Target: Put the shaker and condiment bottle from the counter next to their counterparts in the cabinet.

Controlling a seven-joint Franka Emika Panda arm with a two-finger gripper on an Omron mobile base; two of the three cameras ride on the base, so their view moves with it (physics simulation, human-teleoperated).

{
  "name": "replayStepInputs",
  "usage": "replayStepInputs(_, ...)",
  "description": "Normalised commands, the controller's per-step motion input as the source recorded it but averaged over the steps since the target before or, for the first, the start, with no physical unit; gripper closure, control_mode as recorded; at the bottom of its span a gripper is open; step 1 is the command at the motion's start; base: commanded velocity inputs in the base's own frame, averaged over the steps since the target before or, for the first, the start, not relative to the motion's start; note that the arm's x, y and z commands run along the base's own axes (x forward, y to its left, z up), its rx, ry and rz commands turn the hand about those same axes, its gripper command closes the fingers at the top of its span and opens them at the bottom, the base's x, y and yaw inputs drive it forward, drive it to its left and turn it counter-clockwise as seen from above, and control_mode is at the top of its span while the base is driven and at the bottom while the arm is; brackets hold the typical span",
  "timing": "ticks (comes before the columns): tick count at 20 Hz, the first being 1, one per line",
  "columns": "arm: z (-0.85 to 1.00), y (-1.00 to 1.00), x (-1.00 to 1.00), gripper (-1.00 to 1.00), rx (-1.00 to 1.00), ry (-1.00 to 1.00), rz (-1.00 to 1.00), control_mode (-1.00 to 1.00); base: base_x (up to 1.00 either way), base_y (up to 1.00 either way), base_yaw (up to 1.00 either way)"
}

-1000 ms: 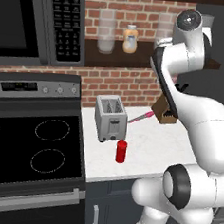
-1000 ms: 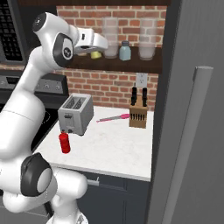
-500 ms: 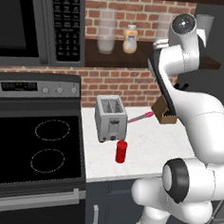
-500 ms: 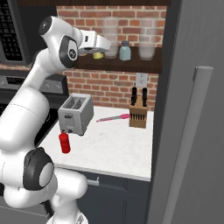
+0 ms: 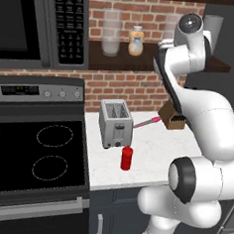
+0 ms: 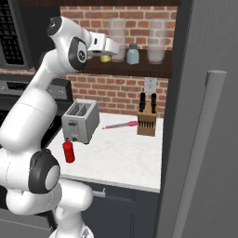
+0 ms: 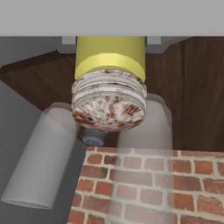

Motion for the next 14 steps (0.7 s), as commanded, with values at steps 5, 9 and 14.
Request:
replayStepInputs(5, -0.08, 0.00, 0.16, 1.00, 0.01, -0.05, 0.00, -1.00, 0.00, 0.00, 0.00)
replayStepInputs(9, -0.36, 0.00, 0.09, 1.00, 0.00, -0.12, 0.00, -1.00, 0.00, 0.00, 0.00)
replayStepInputs(14, -0.39, -0.08, 0.12, 1.00, 0.00, -0.11, 0.00, -1.00, 0.00, 0.00, 0.00)
